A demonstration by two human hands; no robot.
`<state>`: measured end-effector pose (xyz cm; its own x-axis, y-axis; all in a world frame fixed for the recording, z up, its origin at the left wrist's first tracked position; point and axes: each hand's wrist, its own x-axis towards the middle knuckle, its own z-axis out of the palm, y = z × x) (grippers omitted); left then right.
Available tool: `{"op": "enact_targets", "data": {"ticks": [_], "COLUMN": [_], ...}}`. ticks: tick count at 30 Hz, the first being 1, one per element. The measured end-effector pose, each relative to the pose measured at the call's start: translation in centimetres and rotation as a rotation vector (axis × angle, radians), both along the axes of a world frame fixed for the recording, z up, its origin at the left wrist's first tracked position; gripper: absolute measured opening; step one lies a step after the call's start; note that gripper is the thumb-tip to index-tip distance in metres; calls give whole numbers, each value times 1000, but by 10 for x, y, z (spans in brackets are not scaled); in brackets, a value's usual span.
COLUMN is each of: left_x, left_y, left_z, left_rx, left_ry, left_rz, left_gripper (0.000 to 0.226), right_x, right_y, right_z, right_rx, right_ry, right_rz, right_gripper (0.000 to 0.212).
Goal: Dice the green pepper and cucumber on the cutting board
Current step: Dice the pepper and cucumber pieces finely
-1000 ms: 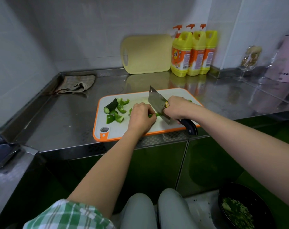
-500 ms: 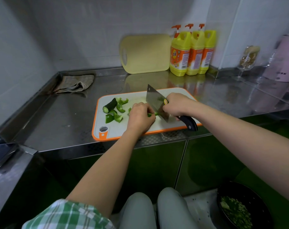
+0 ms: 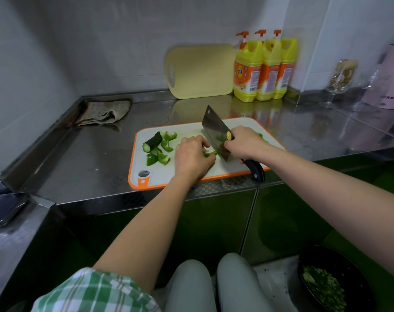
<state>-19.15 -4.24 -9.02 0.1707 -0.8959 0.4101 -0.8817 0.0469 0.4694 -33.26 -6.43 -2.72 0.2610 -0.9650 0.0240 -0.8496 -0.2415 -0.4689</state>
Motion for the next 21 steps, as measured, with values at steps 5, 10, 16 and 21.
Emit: {"op": "enact_targets", "data": {"ticks": [5, 10, 16, 21], "left_x": [-1, -1, -1, -1], "left_y": [1, 2, 2, 2], "left_z": [1, 2, 1, 3], "left_rx": [9, 0, 2, 24], "left_ry": [-28, 1, 7, 3], "left_rz": [40, 25, 20, 66], "left_gripper": [6, 7, 13, 19], "right_x": [3, 13, 14, 3], "right_y": [9, 11, -1, 2], "right_z": [19, 12, -3, 8], "right_rx": [110, 90, -4, 3], "right_ry": [121, 183, 64, 33], "right_rz": [59, 48, 0, 19], "right_gripper": [13, 16, 16, 14]}}
